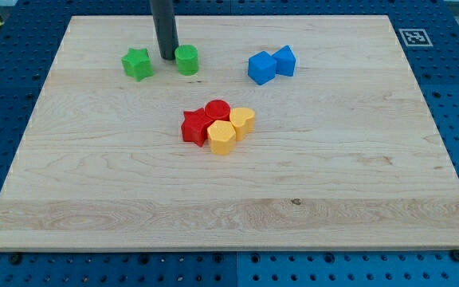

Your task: Move the green star along with green circle to the blue cube

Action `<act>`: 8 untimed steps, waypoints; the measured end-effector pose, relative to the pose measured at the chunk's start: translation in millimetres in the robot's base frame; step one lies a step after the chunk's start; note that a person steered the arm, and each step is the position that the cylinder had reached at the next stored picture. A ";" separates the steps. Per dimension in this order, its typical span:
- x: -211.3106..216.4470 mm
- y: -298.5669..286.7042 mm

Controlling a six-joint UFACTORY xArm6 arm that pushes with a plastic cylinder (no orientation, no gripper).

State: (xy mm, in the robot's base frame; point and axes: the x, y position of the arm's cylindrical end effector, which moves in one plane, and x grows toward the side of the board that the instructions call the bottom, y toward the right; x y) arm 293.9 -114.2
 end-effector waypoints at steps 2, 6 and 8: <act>-34.1 -157.7; 48.3 -90.8; 24.8 -86.5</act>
State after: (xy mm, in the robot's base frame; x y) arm 318.7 -200.7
